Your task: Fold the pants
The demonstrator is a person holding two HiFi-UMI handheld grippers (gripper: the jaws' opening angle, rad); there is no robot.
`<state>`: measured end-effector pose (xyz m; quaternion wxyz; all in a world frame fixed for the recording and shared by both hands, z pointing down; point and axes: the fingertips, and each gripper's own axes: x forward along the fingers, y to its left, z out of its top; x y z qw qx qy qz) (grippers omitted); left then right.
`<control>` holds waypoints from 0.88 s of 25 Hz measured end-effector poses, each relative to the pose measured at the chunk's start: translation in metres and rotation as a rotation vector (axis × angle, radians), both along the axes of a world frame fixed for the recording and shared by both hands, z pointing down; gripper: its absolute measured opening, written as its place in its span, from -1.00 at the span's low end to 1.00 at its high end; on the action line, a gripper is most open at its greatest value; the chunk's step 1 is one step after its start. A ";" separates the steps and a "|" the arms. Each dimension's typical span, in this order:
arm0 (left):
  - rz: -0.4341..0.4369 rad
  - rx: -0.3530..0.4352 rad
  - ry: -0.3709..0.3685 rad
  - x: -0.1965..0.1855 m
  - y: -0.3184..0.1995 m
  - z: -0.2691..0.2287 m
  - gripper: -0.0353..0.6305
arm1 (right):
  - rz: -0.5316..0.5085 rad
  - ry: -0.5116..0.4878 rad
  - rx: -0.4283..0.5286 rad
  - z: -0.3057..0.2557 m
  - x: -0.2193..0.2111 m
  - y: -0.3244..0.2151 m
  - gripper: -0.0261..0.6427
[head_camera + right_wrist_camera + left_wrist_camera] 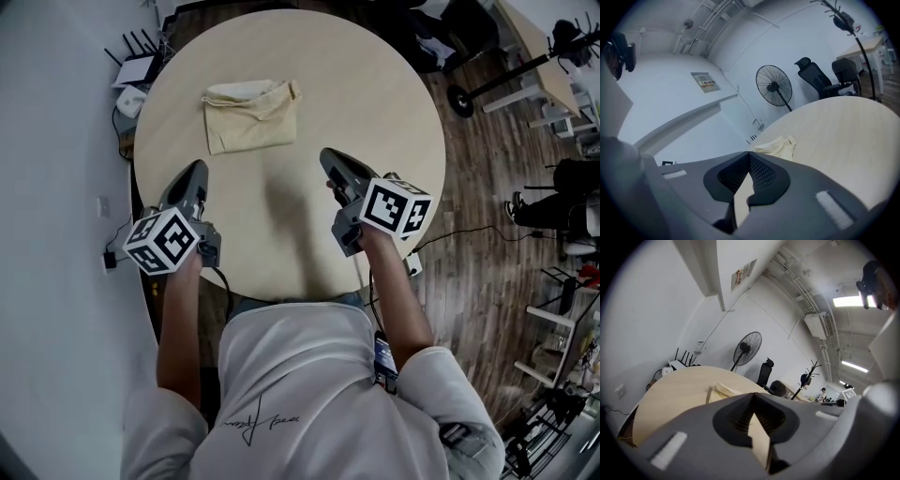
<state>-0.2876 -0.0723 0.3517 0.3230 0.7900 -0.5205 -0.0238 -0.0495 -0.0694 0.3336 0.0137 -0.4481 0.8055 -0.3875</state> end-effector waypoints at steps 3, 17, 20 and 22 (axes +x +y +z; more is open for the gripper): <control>-0.008 -0.002 -0.014 -0.004 0.011 0.001 -0.73 | -0.004 0.062 0.018 -0.002 -0.001 0.011 -0.94; 0.032 0.031 -0.108 -0.010 0.058 -0.003 -0.73 | -0.032 0.284 0.133 -0.014 -0.016 0.048 -0.94; 0.032 0.037 -0.121 -0.004 0.069 -0.006 -0.73 | -0.029 0.298 0.153 -0.020 -0.008 0.054 -0.94; 0.028 0.039 -0.129 -0.003 0.076 -0.006 -0.73 | -0.027 0.320 0.172 -0.024 -0.004 0.059 -0.94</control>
